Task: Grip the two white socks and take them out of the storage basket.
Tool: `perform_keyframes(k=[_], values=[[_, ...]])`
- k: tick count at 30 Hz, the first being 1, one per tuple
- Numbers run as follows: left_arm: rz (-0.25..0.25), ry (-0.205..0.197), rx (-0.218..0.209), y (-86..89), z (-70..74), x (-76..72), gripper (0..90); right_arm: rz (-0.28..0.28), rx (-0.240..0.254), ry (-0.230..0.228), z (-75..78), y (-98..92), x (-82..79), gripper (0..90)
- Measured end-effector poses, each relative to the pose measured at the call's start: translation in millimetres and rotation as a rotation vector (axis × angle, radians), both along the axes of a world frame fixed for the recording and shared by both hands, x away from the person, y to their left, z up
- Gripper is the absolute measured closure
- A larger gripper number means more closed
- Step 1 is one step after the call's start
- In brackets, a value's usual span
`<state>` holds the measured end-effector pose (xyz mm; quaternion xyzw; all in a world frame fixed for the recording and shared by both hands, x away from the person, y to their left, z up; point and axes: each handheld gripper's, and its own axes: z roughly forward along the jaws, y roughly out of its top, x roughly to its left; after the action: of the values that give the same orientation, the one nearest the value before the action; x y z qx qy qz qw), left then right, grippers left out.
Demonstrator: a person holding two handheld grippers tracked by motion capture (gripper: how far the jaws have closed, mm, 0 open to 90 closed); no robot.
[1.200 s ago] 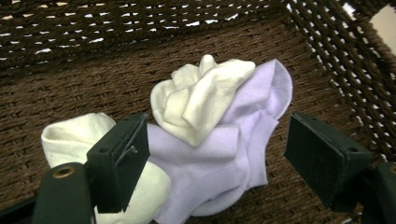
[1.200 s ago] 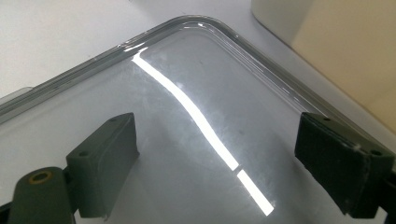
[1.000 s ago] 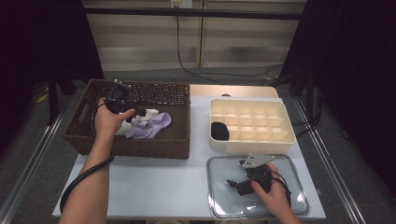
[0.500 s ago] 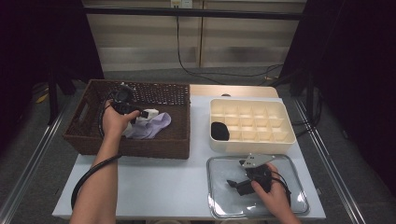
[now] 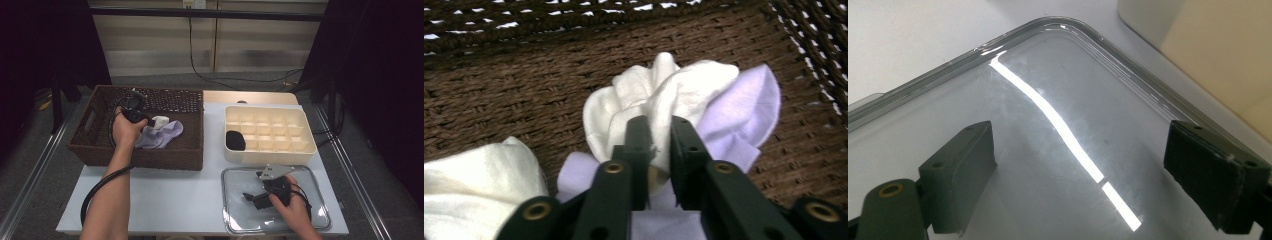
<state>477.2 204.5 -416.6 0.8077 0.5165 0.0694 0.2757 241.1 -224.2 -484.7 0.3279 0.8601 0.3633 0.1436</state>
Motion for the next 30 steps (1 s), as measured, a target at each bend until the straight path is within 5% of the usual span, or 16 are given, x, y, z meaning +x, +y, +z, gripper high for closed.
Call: perform_keyframes(k=[14, 30], values=[[-0.064, 0.001, 0.020, 1.0, 38.8, -9.4, 85.7, -0.001, 0.000, 0.001, 0.1, 0.0, 0.0, 12.5], [-0.093, 0.054, -0.029, -0.2, 78.5, -20.5, 85.9, -0.003, 0.000, -0.001, 0.1, 0.2, -0.1, 12.5]])
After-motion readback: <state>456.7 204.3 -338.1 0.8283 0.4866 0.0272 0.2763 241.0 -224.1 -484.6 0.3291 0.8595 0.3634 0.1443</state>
